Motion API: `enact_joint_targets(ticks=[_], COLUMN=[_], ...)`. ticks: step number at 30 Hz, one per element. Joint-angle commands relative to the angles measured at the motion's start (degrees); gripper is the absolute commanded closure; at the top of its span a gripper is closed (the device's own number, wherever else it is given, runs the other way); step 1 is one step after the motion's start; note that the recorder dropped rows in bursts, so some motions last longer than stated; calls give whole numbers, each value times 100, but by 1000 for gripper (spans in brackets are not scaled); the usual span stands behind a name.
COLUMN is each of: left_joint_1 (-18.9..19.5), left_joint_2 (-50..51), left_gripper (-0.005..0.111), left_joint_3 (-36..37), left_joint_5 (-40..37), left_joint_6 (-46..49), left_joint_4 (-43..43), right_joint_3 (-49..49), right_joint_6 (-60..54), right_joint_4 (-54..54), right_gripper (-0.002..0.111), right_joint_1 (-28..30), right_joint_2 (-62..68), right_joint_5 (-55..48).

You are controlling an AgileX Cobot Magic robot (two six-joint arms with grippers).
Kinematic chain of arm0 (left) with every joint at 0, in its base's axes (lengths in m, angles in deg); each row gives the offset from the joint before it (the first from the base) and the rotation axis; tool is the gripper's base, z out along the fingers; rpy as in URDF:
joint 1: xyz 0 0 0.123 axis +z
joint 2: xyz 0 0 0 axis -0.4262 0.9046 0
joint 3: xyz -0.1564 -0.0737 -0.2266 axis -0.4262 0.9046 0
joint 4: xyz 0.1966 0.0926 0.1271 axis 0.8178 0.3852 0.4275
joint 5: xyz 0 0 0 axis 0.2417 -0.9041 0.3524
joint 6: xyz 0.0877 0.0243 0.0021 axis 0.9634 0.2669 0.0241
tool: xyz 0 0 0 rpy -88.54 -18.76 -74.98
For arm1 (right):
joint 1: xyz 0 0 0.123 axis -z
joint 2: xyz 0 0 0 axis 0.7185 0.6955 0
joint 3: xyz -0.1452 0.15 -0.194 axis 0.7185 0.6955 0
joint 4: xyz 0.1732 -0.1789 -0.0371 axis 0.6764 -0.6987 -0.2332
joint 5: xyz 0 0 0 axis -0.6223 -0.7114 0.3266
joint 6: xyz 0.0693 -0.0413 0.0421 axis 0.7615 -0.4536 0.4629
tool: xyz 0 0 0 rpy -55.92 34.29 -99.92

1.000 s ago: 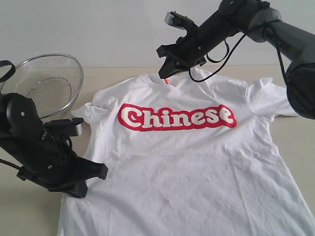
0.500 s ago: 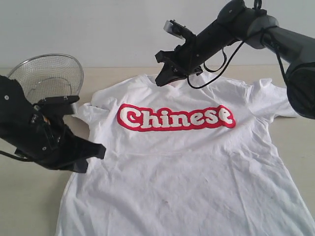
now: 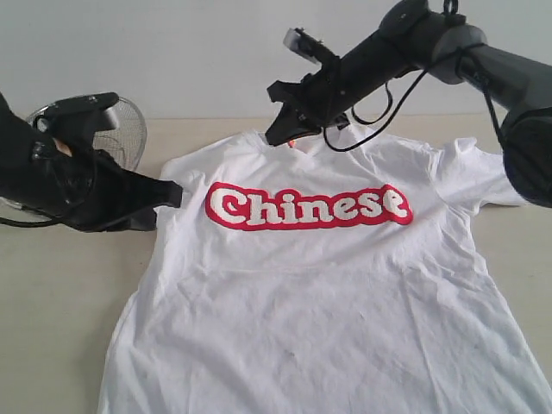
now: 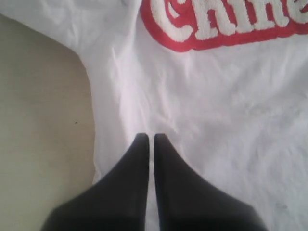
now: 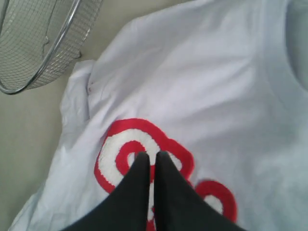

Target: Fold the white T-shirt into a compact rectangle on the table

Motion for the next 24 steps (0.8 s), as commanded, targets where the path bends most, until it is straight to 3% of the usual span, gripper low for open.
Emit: enact_joint_targets(ticks=[1, 5, 12, 17, 24], left_joint_1=[289, 697, 694, 694, 694], left_joint_2=[-738, -1491, -2451, -3589, -4105], left_gripper=[102, 102, 102, 102, 102], left_joint_3=[384, 642, 682, 682, 682], left_joint_5=[90, 13, -278, -500, -1237], left_joint_6=[-66, -160, -418, -584, -559], left_joint_4=[134, 144, 144, -139, -292], right_joint_3=[370, 1597, 4074, 6745, 8383], right_joint_6=[57, -198, -672, -1138, -1419], right_joint_4=[-11, -37, 5, 335, 909], right_gripper=[108, 108, 108, 108, 108], right_joint_1=[407, 629, 617, 617, 617], right_joint_2=[-510, -1343, -2742, -4679, -6349], right_joint_5=[-15, -15, 491, 1854, 2704])
